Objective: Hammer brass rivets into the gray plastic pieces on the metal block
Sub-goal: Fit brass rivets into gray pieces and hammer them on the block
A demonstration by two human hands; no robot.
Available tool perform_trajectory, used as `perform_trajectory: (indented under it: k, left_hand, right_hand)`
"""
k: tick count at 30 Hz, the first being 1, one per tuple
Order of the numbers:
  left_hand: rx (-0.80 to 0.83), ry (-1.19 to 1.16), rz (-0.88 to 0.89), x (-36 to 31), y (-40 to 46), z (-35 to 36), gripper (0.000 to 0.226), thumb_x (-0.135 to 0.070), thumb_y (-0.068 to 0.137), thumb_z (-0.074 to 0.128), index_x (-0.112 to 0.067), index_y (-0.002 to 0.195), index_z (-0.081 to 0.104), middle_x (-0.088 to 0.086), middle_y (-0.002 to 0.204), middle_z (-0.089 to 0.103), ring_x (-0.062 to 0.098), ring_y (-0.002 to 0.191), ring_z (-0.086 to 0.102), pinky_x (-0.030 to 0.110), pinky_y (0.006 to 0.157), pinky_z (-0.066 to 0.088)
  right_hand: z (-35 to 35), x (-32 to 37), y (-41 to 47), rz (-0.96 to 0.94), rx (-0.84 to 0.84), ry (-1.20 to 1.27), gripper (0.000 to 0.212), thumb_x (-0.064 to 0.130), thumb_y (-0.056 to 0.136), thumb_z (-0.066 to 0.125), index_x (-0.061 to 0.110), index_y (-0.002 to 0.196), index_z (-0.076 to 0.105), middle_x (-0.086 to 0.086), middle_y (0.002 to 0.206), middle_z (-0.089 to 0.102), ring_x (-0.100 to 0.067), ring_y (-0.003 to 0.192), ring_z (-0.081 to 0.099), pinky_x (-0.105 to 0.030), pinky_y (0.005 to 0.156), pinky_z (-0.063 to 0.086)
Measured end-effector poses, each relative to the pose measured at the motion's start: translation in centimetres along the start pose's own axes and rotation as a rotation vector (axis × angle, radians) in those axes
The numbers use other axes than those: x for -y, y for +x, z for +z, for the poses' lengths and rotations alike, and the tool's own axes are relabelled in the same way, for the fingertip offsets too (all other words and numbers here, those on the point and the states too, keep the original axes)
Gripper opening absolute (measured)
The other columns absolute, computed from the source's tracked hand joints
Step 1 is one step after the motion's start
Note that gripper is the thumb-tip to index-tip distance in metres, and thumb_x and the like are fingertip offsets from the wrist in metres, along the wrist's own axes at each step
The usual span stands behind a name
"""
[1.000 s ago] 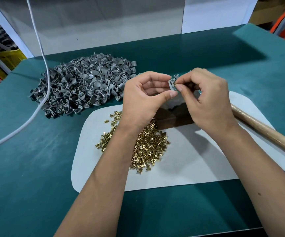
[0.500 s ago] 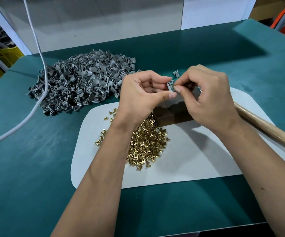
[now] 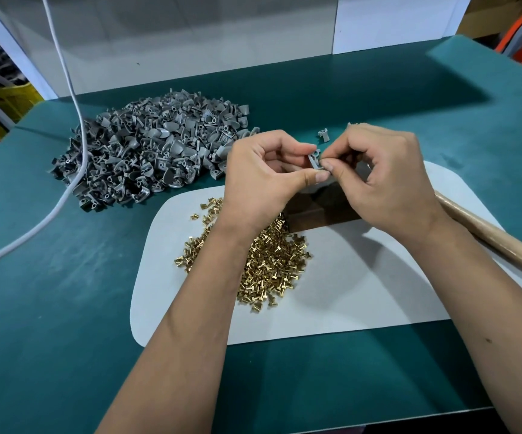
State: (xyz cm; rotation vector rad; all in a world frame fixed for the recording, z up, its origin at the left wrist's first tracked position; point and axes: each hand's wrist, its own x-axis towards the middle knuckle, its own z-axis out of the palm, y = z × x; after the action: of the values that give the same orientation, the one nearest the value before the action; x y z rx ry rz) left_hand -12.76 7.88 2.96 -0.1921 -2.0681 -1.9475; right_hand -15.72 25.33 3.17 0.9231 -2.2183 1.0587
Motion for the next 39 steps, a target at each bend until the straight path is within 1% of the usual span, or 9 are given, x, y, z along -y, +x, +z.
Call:
perform_trajectory:
  k: [6, 12, 18, 21, 25, 29, 32, 35, 39]
  left_hand:
    - [0.007, -0.076, -0.006, 0.4, 0.0, 0.3, 0.013, 0.003, 0.081, 0.08, -0.005, 0.089, 0.072, 0.01, 0.083, 0.074, 0.022, 0.083, 0.072, 0.044, 0.084, 0.063]
    - [0.006, 0.437, 0.186, 0.8, 0.2, 0.8, 0.025, -0.009, 0.083, 0.078, -0.023, 0.103, 0.078, -0.011, 0.092, 0.076, 0.007, 0.102, 0.069, 0.03, 0.1, 0.051]
    - [0.006, 0.477, 0.043, 1.1, 0.2, 0.7, 0.009, -0.016, 0.083, 0.081, -0.025, 0.085, 0.079, -0.013, 0.093, 0.076, 0.003, 0.098, 0.068, 0.024, 0.095, 0.051]
    - [0.01, 0.548, 0.053, 1.1, 0.2, 0.3, 0.013, -0.018, 0.081, 0.084, -0.028, 0.076, 0.076, -0.014, 0.099, 0.075, 0.005, 0.11, 0.062, 0.02, 0.099, 0.043]
    - [0.021, 0.587, 0.058, 1.0, 0.2, 0.1, 0.012, -0.021, 0.08, 0.085, -0.027, 0.075, 0.076, -0.016, 0.103, 0.074, 0.005, 0.116, 0.057, 0.012, 0.098, 0.038]
    - [0.022, 0.58, 0.059, 1.0, 0.2, 0.0, 0.011, -0.023, 0.079, 0.085, -0.028, 0.081, 0.075, -0.017, 0.108, 0.072, 0.007, 0.12, 0.055, 0.023, 0.103, 0.038]
    - [0.032, 0.56, 0.049, 1.2, 0.3, 0.0, 0.015, -0.021, 0.08, 0.084, -0.031, 0.076, 0.073, -0.017, 0.109, 0.072, 0.01, 0.12, 0.057, 0.032, 0.108, 0.04]
    - [0.04, 0.538, 0.039, 1.4, 0.3, 0.1, 0.018, -0.02, 0.079, 0.084, -0.032, 0.073, 0.071, -0.015, 0.109, 0.072, 0.012, 0.119, 0.059, 0.041, 0.11, 0.042]
    - [0.036, 0.518, 0.04, 1.5, 0.4, 0.0, 0.015, -0.021, 0.078, 0.084, -0.03, 0.074, 0.072, -0.013, 0.11, 0.072, 0.007, 0.116, 0.061, 0.041, 0.11, 0.043]
  right_hand:
    - [-0.8, -0.8, 0.2, -0.011, -0.001, -0.002, 0.005, 0.009, 0.093, 0.071, 0.007, 0.09, 0.074, 0.003, 0.082, 0.066, -0.016, 0.078, 0.058, -0.032, 0.073, 0.049]
    - [-1.4, -2.7, -0.1, 0.375, 0.023, 0.041, 0.038, 0.042, 0.105, 0.047, 0.02, 0.135, 0.055, 0.002, 0.11, 0.07, -0.014, 0.096, 0.067, -0.035, 0.092, 0.051]
    - [-1.3, -3.5, -0.2, 0.449, 0.018, 0.081, 0.047, 0.048, 0.103, 0.044, 0.025, 0.145, 0.044, 0.018, 0.104, 0.058, -0.018, 0.093, 0.068, -0.046, 0.097, 0.052]
    - [-1.3, -3.6, -0.3, 0.467, -0.007, 0.065, 0.047, 0.051, 0.103, 0.043, 0.025, 0.143, 0.045, 0.017, 0.1, 0.058, -0.022, 0.095, 0.069, -0.05, 0.096, 0.051]
    - [-1.6, -3.8, -0.2, 0.513, -0.077, -0.117, 0.037, 0.043, 0.103, 0.046, 0.016, 0.125, 0.059, -0.001, 0.104, 0.068, -0.025, 0.095, 0.065, -0.038, 0.088, 0.047]
    - [-2.6, -4.7, -0.2, 0.803, 0.013, -0.528, 0.029, 0.033, 0.096, 0.058, 0.01, 0.113, 0.064, -0.022, 0.114, 0.066, -0.043, 0.111, 0.058, -0.044, 0.091, 0.047]
    - [-2.7, -4.6, -0.4, 0.96, 0.149, -0.561, 0.04, 0.037, 0.096, 0.059, 0.004, 0.119, 0.056, -0.027, 0.117, 0.064, -0.046, 0.111, 0.058, -0.044, 0.086, 0.046]
    - [-3.3, -4.7, -0.4, 0.957, 0.186, -0.554, 0.043, 0.037, 0.094, 0.06, -0.002, 0.109, 0.058, -0.026, 0.099, 0.063, -0.043, 0.095, 0.057, -0.037, 0.073, 0.039]
    - [-4.4, -4.1, -0.8, 0.899, 0.371, -0.605, 0.039, 0.037, 0.093, 0.063, 0.006, 0.071, 0.057, -0.017, 0.068, 0.051, -0.039, 0.08, 0.052, -0.035, 0.065, 0.033]
